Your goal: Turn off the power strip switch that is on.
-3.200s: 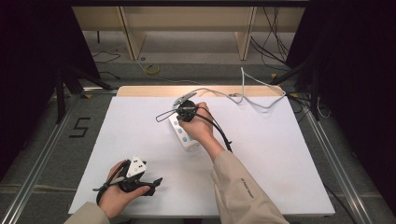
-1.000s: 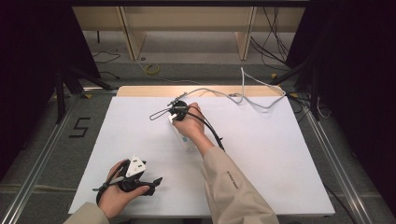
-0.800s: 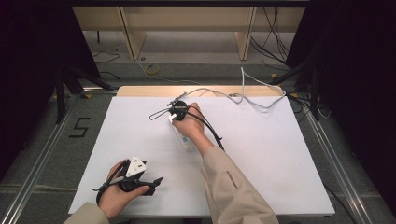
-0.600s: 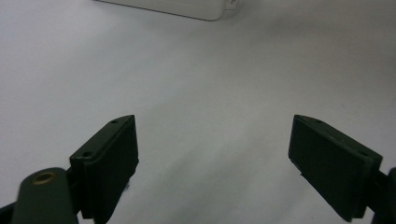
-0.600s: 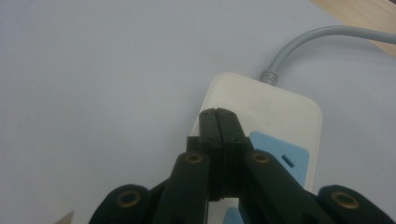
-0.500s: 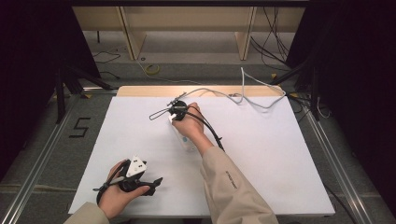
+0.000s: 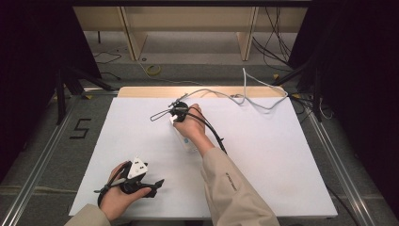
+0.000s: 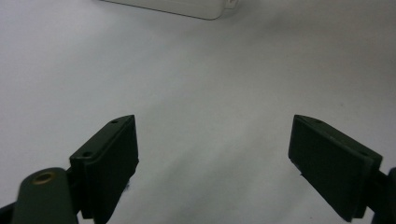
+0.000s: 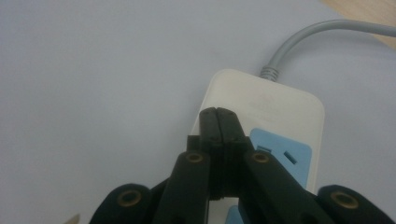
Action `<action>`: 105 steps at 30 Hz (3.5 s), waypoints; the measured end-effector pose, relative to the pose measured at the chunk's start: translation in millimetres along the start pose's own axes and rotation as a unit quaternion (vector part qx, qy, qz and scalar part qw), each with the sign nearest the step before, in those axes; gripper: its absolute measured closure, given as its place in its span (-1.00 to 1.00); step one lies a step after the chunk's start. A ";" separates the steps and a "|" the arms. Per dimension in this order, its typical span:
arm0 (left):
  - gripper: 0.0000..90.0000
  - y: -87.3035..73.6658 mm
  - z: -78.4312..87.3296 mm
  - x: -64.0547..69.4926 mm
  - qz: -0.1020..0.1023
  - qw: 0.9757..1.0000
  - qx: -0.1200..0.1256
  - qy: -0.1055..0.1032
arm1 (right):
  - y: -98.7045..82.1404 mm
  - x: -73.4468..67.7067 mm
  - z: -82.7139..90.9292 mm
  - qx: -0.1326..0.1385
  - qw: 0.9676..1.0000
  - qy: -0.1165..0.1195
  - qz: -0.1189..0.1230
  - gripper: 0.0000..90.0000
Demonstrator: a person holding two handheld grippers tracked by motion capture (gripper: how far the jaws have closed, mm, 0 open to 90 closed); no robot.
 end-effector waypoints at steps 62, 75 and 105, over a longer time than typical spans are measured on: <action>-0.65 0.4 -0.1 -0.3 -0.004 1.000 0.000 0.001 | 1.4 -1.5 4.5 0.010 1.000 -0.015 0.015 1.00; -0.65 -0.1 -0.8 0.5 -0.005 1.000 -0.003 0.002 | -4.1 3.9 24.2 0.025 0.999 -0.012 0.021 0.94; -0.65 -2.6 -1.1 -2.1 0.001 1.000 -0.006 0.008 | -88.4 28.4 113.8 0.084 0.996 -0.004 0.012 0.41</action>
Point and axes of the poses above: each handheld gripper's, and its own axes: z roughly backward along the jaws, y roughly out of its top, x roughly to its right, the point moved 10 cm from there along -z, roughly forward along the jaws, and after that the axes turned 1 degree about -z, right-handed, at the moved point
